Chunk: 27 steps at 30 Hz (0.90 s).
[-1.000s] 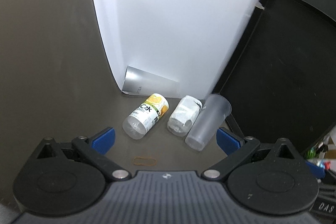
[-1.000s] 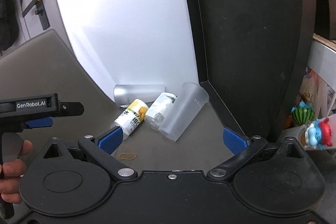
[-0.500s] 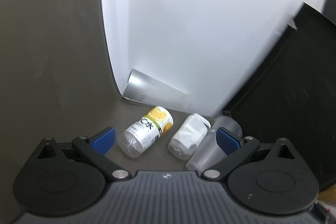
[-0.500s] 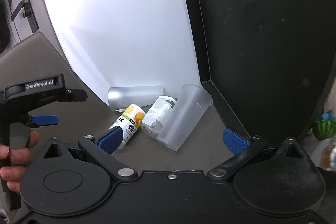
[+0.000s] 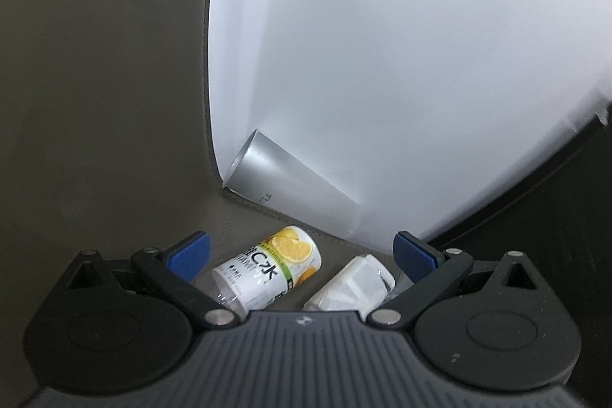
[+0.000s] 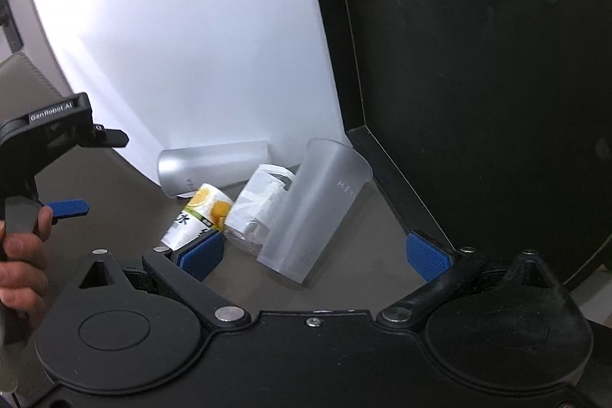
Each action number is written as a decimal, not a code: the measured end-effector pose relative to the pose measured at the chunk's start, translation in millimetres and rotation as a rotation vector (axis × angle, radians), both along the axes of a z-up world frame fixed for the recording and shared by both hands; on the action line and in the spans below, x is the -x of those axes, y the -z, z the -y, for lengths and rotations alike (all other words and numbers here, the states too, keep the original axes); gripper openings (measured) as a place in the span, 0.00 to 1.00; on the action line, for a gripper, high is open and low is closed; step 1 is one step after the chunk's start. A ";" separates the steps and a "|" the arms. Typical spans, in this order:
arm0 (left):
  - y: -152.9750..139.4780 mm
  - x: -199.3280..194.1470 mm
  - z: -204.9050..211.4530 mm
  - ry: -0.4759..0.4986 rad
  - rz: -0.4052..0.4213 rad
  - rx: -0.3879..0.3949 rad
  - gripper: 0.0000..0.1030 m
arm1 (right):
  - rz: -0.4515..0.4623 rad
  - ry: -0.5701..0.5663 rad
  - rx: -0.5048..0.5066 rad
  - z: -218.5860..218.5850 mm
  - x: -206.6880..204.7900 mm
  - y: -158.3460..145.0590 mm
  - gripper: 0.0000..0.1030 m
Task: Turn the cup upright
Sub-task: 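Move the left gripper toward the frosted cup lying on its side, then close the left gripper around the body of the lying frosted cup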
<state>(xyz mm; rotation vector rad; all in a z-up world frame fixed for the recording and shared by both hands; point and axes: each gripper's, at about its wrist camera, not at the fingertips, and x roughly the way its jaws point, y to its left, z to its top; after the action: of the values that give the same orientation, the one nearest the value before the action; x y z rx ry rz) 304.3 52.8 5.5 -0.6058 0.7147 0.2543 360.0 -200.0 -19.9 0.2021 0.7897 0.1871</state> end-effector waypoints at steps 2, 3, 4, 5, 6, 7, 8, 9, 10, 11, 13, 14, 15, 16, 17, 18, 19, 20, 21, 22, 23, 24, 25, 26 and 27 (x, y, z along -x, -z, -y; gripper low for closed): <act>3.4 -10.3 -1.8 -0.011 -0.005 0.015 0.98 | -0.012 0.007 -0.003 1.0 -4.6 5.1 1.00; 4.8 -14.6 -2.9 -0.017 -0.010 0.022 0.98 | -0.019 0.011 -0.002 1.4 -6.9 8.4 1.00; 7.0 -19.3 -3.7 -0.024 -0.015 0.030 0.98 | -0.024 0.014 0.000 1.4 -9.3 10.6 1.00; 9.1 -23.2 -4.7 -0.030 -0.017 0.038 0.98 | -0.030 0.019 0.002 1.6 -12.2 13.4 1.00; 11.4 -27.2 -5.7 -0.037 -0.021 0.047 0.98 | -0.035 0.023 0.001 2.6 -14.4 16.2 1.00; 13.9 -31.9 -6.8 -0.047 -0.027 0.058 0.98 | -0.038 0.026 -0.001 4.0 -16.4 18.8 1.00; 16.1 -34.9 -8.1 -0.056 -0.031 0.066 0.98 | -0.043 0.030 -0.004 5.2 -18.4 21.2 1.00; 18.6 -39.1 -9.5 -0.066 -0.034 0.077 0.98 | -0.046 0.035 -0.007 6.3 -19.6 23.2 1.00; 20.6 -42.7 -11.1 -0.074 -0.036 0.090 0.97 | -0.047 0.038 -0.007 6.9 -21.0 25.0 1.00; 23.3 -46.8 -13.5 -0.084 -0.037 0.111 0.97 | -0.047 0.038 -0.006 7.1 -21.6 26.6 0.99; 28.7 -54.1 -17.2 -0.105 -0.041 0.142 0.97 | -0.043 0.038 -0.004 7.1 -22.4 29.5 0.99; 31.6 -57.8 -19.3 -0.117 -0.042 0.158 0.97 | -0.040 0.037 -0.007 7.4 -22.3 31.0 0.99; 34.7 -61.5 -21.8 -0.130 -0.042 0.174 0.97 | -0.039 0.034 -0.010 7.3 -22.6 31.8 1.00; 37.4 -64.8 -23.9 -0.140 -0.041 0.187 0.97 | -0.036 0.033 -0.012 6.9 -22.6 32.9 1.00; 40.4 -67.9 -26.2 -0.152 -0.043 0.199 0.97 | -0.033 0.032 -0.012 6.8 -22.7 33.9 1.00; 44.0 -70.9 -29.0 -0.167 -0.047 0.212 0.97 | -0.031 0.031 -0.012 6.7 -22.5 34.5 0.99; 47.4 -72.9 -31.4 -0.180 -0.049 0.225 0.97 | -0.034 0.031 -0.011 6.5 -22.8 34.8 0.99; 51.6 -75.6 -34.3 -0.193 -0.051 0.241 0.97 | -0.033 0.032 -0.009 6.0 -23.0 36.0 0.99; 55.6 -78.0 -36.7 -0.204 -0.054 0.257 0.97 | -0.034 0.034 -0.008 6.0 -22.8 36.7 0.99; 60.9 -81.3 -39.3 -0.217 -0.061 0.273 0.97 | -0.034 0.035 -0.006 5.9 -23.0 38.0 0.99; 64.6 -83.8 -41.1 -0.225 -0.064 0.286 0.97 | -0.035 0.036 -0.004 5.7 -23.6 39.5 0.99; 69.0 -86.5 -43.0 -0.234 -0.063 0.301 0.97 | -0.036 0.037 -0.002 5.3 -24.4 40.9 0.99; 73.5 -89.4 -44.7 -0.242 -0.062 0.316 0.96 | -0.038 0.037 -0.002 4.9 -25.2 42.2 0.99; 76.8 -91.5 -46.2 -0.249 -0.063 0.327 0.96 | -0.041 0.037 -0.002 4.1 -26.2 43.4 0.99; 81.1 -93.8 -47.4 -0.256 -0.065 0.341 0.96 | -0.044 0.039 0.001 3.2 -26.8 44.6 0.99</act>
<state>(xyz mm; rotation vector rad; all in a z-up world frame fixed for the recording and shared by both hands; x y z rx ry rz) 398.1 100.3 -75.6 -1.0210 0.7491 0.3939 386.8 -203.2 -64.5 0.2206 0.8287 0.1462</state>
